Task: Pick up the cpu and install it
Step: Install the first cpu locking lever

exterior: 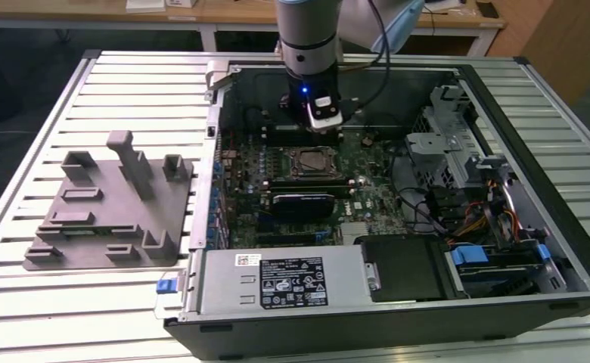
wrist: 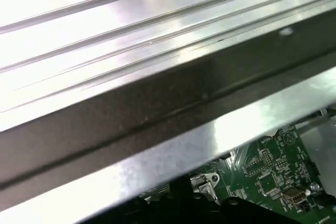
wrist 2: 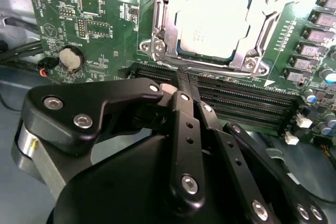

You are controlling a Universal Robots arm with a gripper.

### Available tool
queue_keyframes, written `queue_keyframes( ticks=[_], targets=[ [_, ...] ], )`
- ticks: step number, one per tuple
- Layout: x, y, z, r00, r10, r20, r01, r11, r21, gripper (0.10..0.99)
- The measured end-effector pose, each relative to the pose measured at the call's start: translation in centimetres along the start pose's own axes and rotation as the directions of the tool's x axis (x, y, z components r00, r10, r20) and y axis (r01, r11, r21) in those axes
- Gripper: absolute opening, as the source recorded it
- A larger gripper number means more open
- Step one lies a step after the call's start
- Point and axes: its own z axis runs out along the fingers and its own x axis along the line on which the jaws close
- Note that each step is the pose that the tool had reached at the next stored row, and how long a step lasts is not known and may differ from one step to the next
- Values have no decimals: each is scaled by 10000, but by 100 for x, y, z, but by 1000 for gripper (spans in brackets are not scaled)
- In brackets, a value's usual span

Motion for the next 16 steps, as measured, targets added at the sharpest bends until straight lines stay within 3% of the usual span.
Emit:
queue_keyframes(
  ticks=[12, 16],
  targets=[
    [-7, 7, -35, 10000, 6, -2, -6, 10000, 18, 106],
    [-17, 11, -30, 9999, -6, -124, 9, 9997, 262, 106]
  ],
)
